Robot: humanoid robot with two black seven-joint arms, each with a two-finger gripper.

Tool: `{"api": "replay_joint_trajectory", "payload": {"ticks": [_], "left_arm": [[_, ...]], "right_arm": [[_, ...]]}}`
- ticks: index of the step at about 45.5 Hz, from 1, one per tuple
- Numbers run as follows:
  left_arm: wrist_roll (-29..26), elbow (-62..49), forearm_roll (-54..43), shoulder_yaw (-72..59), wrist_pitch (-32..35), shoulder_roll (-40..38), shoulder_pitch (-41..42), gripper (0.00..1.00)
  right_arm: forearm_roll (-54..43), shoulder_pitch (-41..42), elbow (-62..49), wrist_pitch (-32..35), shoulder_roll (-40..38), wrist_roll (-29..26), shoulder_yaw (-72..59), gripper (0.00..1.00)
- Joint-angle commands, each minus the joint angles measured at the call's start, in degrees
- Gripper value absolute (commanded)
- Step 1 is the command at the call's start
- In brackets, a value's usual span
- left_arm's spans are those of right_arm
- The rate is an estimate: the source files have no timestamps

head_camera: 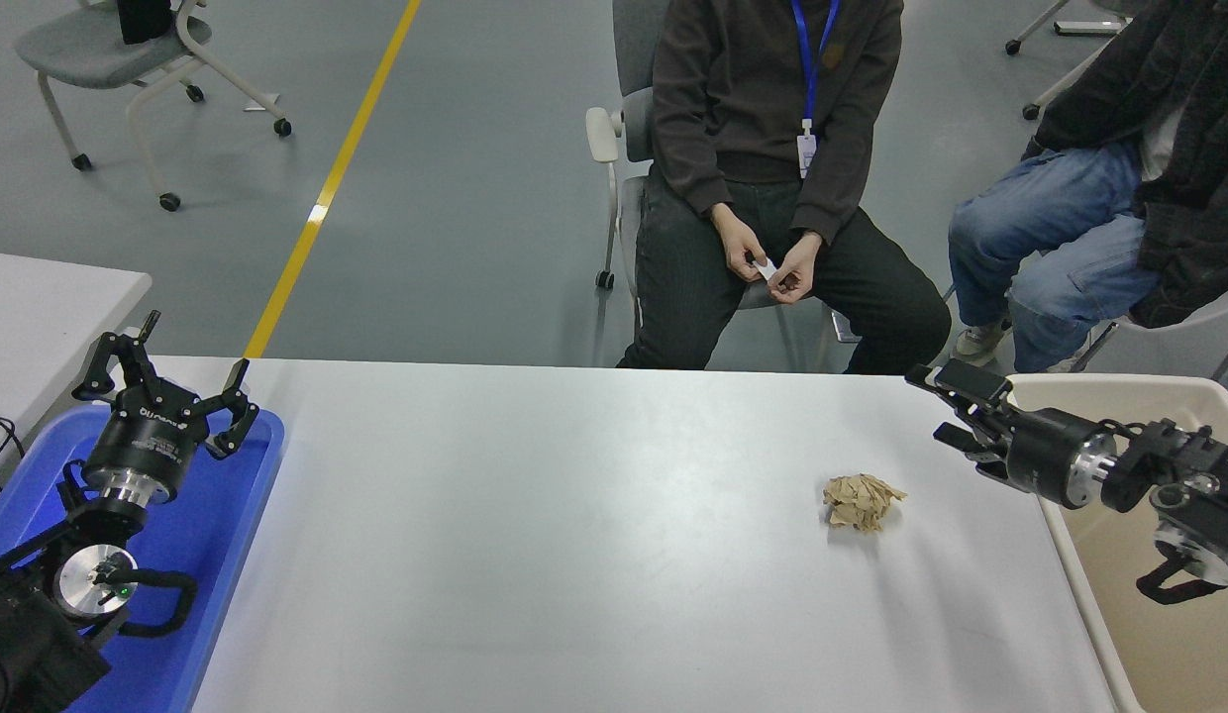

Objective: Clean the table surface

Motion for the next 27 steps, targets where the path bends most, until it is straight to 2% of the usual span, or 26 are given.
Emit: {"api": "replay_joint_trajectory", "payload": {"ticks": [1, 7, 15, 27], "left_arm": [[0.0, 0.0, 0.0, 0.0, 0.0, 0.0, 0.0, 1.0], [0.0, 0.0, 0.0, 0.0, 0.0, 0.0, 0.0, 1.0], [0.0, 0.0, 0.0, 0.0, 0.0, 0.0, 0.0, 1.0], [0.0, 0.0, 0.0, 0.0, 0.0, 0.0, 0.0, 1.0]], "right_arm": [[-8.2, 0.6, 1.2, -13.1, 3.0, -0.7, -6.4, 0.99], [-9.4, 1.4, 1.3, -20.8, 3.6, -0.8, -13.8, 0.99], [-9.4, 4.2, 1.1, -22.4, 3.5, -1.1, -20.4, 0.99], [-11.2, 3.5, 0.7, -26.5, 3.6, -1.0, -23.3, 0.98]]}}
